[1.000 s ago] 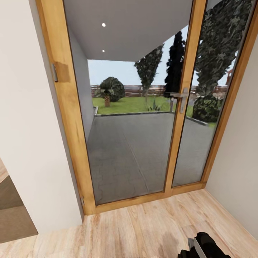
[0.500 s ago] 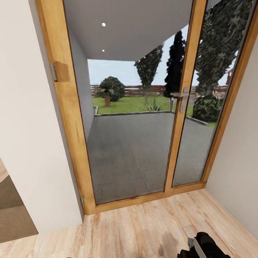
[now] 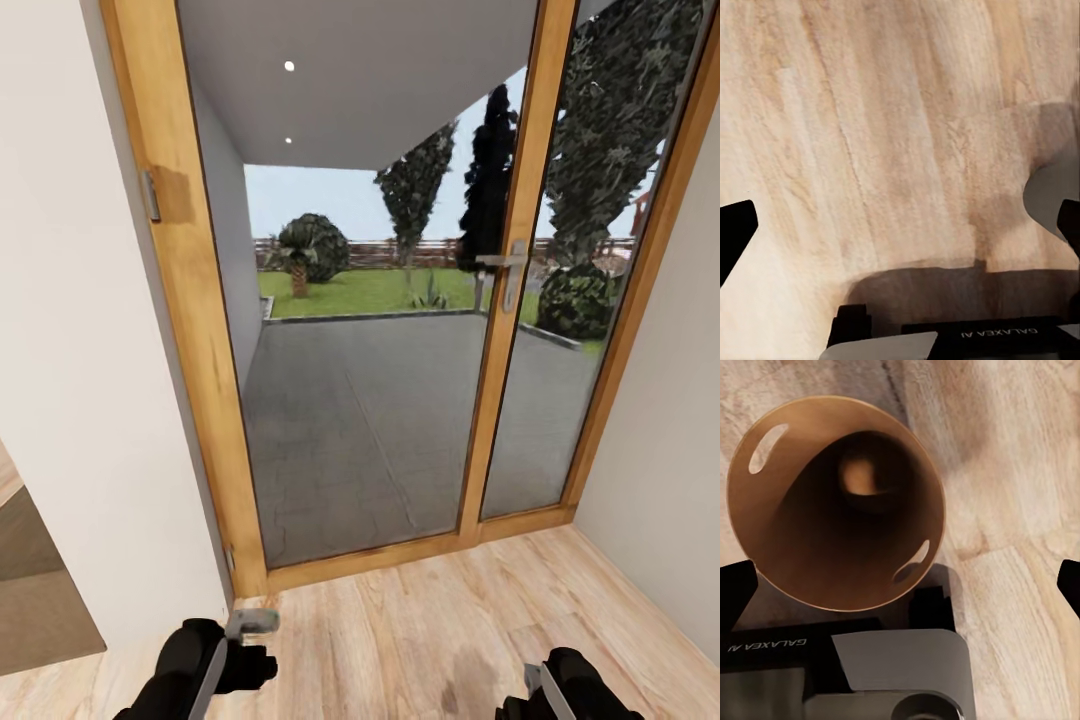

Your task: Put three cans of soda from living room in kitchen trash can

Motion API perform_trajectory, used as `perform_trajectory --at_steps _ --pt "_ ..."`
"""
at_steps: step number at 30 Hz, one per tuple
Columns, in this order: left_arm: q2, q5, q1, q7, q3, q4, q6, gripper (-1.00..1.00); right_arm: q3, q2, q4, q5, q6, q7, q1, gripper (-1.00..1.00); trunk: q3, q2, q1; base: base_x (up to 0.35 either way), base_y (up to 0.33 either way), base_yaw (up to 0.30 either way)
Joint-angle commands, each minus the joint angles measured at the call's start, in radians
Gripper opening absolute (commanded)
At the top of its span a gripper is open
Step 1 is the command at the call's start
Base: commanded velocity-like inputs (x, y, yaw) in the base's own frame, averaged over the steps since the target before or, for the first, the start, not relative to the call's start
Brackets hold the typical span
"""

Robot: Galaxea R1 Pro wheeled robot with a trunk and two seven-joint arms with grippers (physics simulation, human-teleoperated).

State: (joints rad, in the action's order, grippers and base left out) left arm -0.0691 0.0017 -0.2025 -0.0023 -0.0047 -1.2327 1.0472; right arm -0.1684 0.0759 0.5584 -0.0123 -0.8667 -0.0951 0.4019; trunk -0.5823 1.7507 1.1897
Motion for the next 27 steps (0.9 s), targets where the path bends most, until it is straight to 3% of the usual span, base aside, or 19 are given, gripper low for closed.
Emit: perform_trajectory --at_steps 1,10,19,27 --pt "0.0 0.0 -0.011 0.0 0.0 -0.004 0.0 1.0 0.0 0.0 0.0 0.0 0.0 0.0 0.0 1.0 -0.003 0.007 0.004 0.0 0.0 0.0" --pt "-0.002 -0.01 -0.121 0.001 0.0 -0.018 0.0 1.0 0.001 0.0 0.001 0.0 0.0 0.0 0.0 1.0 -0.031 0.07 0.038 0.0 0.0 0.0" --pt "0.001 -0.013 -0.137 0.001 -0.026 -0.078 0.0 1.0 0.001 -0.003 0.001 0.0 0.0 0.001 0.0 1.0 -0.035 0.077 0.042 0.0 0.0 0.0" --pt "0.0 -0.008 -0.139 0.001 -0.033 -0.122 0.0 1.0 0.001 -0.003 0.008 0.0 0.0 0.001 0.001 1.0 -0.06 0.133 0.073 0.0 0.0 0.0"
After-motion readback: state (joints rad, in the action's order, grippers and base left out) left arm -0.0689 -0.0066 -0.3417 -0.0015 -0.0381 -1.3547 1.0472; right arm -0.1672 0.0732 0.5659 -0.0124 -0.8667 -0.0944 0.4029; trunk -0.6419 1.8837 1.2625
